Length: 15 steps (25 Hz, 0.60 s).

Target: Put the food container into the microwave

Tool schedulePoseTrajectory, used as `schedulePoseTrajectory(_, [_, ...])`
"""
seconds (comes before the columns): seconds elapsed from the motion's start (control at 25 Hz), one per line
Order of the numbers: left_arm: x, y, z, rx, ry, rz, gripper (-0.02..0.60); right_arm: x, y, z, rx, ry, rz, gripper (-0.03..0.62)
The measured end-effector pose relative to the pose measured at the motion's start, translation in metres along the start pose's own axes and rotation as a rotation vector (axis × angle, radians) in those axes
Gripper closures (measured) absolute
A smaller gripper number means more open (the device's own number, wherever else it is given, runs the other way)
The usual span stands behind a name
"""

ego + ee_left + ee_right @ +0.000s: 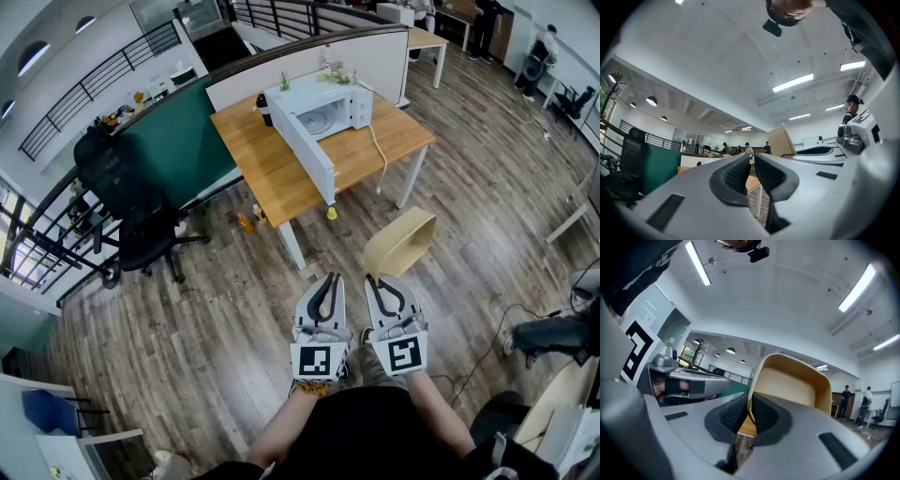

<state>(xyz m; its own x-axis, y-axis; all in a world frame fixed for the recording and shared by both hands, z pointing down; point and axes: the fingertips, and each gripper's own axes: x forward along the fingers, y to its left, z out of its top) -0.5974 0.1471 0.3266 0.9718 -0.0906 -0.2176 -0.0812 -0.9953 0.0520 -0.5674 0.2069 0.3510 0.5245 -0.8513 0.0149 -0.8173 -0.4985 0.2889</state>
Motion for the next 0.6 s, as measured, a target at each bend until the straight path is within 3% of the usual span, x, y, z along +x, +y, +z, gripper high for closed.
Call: schedulePoseTrajectory(0.6, [0.053, -0.023, -0.040, -0.016, 0.069, -0.006, 0.531, 0.023, -0.065, -0.038, 0.088, 0.024, 0.016, 0.559])
